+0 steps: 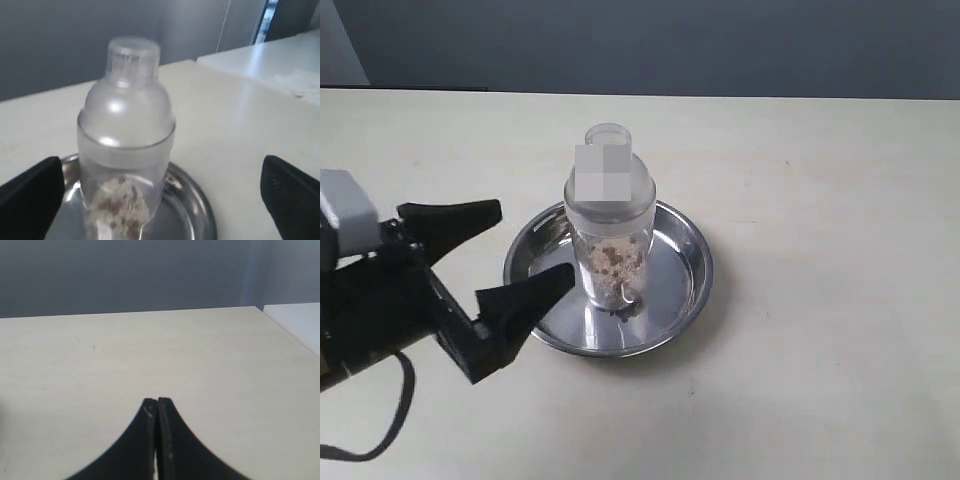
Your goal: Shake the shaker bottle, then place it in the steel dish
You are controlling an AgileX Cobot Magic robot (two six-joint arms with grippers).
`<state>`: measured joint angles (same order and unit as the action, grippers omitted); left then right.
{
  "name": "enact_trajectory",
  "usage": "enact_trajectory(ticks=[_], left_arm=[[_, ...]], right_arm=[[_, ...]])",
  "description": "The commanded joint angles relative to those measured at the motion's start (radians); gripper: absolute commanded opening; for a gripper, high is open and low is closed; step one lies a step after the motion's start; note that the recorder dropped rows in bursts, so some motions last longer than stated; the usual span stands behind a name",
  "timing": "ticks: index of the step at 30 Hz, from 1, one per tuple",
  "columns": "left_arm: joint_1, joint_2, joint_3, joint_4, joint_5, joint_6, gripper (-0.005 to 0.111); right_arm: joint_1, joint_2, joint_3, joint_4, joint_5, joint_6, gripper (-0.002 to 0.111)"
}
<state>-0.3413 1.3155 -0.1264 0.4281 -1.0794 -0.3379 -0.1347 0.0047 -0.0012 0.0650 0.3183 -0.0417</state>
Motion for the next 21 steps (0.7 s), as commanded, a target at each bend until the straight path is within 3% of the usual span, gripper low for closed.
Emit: enact_trajectory(ticks=[1, 6, 11, 15, 21], left_arm=[[0.000, -0.223, 0.030, 0.043, 0.008, -0.053, 0.106], [0.000, -0.437, 0.037, 0.035, 0.181, -0.063, 0.106], [0.000, -0.652, 0.037, -0.020, 0.498, -0.131, 0.101], [0.000, -0.800, 0.037, -0.170, 0.728, -0.157, 0.083], [0.008, -0.896, 0.037, -0.436, 0.918, -0.131, 0.050]], right_arm=[[-0.003, -0.005, 0.001, 0.001, -0.014, -0.002, -0.001], [-0.003, -0.005, 0.001, 0.001, -0.014, -0.002, -0.001], [-0.003, -0.005, 0.001, 0.001, -0.014, -0.002, -0.001], [-0.003, -0.005, 0.001, 0.001, -0.014, -0.002, -0.001], [-0.003, -0.005, 0.001, 0.001, -0.014, -0.002, -0.001]])
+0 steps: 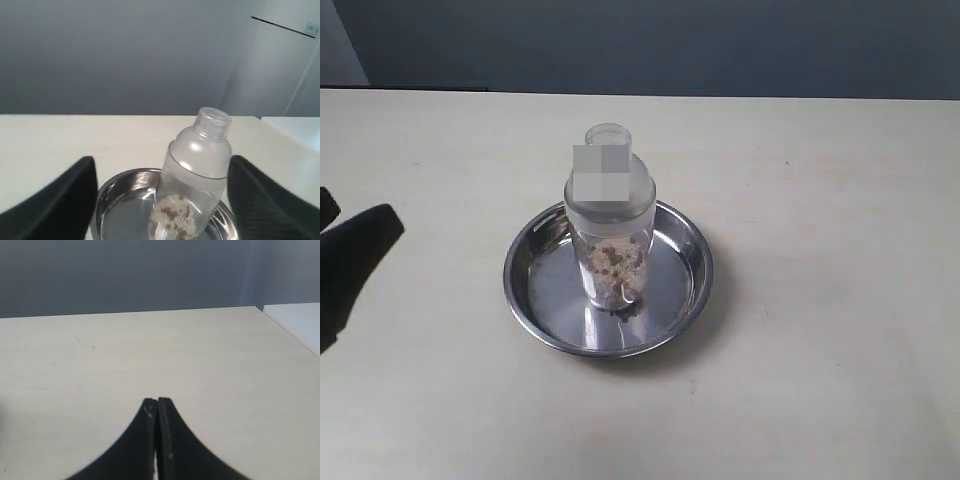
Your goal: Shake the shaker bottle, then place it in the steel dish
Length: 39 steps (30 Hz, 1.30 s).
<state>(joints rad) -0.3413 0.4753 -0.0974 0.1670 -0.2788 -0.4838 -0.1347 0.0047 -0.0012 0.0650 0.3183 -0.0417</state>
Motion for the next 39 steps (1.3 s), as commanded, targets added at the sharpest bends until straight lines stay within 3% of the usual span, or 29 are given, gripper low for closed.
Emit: enact_trajectory(ticks=[1, 3, 6, 7, 13, 20, 27, 33, 39], left_arm=[[0.013, -0.056, 0.008, -0.213, 0.135, 0.024, 0.044], [0.030, -0.056, 0.008, -0.240, 0.150, 0.032, 0.031], [0.046, -0.064, 0.008, -0.228, 0.088, 0.087, 0.002], [0.051, -0.071, 0.008, -0.225, 0.072, 0.141, 0.000], [0.106, -0.148, 0.008, -0.314, 0.069, 0.408, 0.000], [0.205, -0.171, 0.008, -0.415, 0.173, 0.679, 0.000], [0.282, -0.178, 0.010, -0.410, 0.312, 0.758, 0.000], [0.329, -0.266, 0.010, -0.236, 0.503, 0.725, 0.000], [0.349, -0.396, 0.010, -0.236, 0.533, 0.663, 0.000]], right_arm=[[-0.003, -0.005, 0.001, 0.001, -0.014, -0.002, -0.001], [-0.003, -0.005, 0.001, 0.001, -0.014, -0.002, -0.001], [-0.003, -0.005, 0.001, 0.001, -0.014, -0.002, -0.001], [-0.003, -0.005, 0.001, 0.001, -0.014, -0.002, -0.001], [-0.003, -0.005, 0.001, 0.001, -0.014, -0.002, -0.001], [-0.003, -0.005, 0.001, 0.001, -0.014, -0.002, -0.001], [-0.003, -0.005, 0.001, 0.001, -0.014, -0.002, -0.001], [-0.003, -0.005, 0.001, 0.001, -0.014, -0.002, -0.001], [-0.003, -0.005, 0.001, 0.001, -0.014, -0.002, -0.001]])
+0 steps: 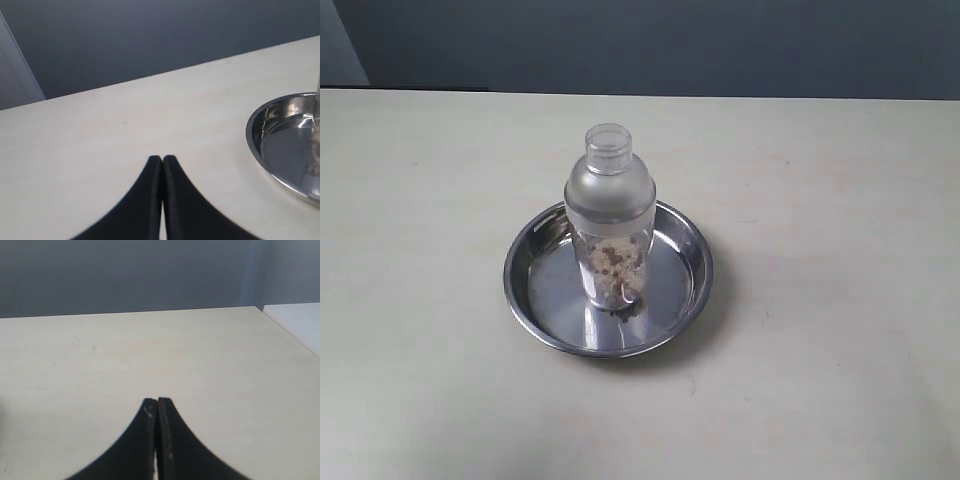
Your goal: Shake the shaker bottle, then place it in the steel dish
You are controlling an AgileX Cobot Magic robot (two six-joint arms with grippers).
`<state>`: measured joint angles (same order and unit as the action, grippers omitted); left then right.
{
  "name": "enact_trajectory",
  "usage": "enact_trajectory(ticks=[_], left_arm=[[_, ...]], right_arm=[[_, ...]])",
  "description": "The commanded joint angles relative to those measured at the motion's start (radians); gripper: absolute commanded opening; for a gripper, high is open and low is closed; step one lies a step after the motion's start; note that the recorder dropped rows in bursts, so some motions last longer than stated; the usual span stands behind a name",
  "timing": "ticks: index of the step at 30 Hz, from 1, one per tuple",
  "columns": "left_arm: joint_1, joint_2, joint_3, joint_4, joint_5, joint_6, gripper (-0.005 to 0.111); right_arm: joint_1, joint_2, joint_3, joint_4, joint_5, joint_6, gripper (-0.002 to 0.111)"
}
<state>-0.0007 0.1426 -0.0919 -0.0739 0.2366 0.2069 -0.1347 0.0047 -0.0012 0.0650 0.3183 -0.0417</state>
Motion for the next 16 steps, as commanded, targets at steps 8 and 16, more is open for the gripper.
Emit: enact_trajectory(ticks=[8, 16], left_arm=[[0.008, -0.085, 0.004, 0.183, 0.116, -0.032, 0.000], [0.008, -0.085, 0.092, 0.175, -0.006, -0.057, 0.000]], right_arm=[[-0.003, -0.005, 0.001, 0.001, -0.014, -0.002, -0.001], [-0.003, -0.005, 0.001, 0.001, -0.014, -0.002, -0.001]])
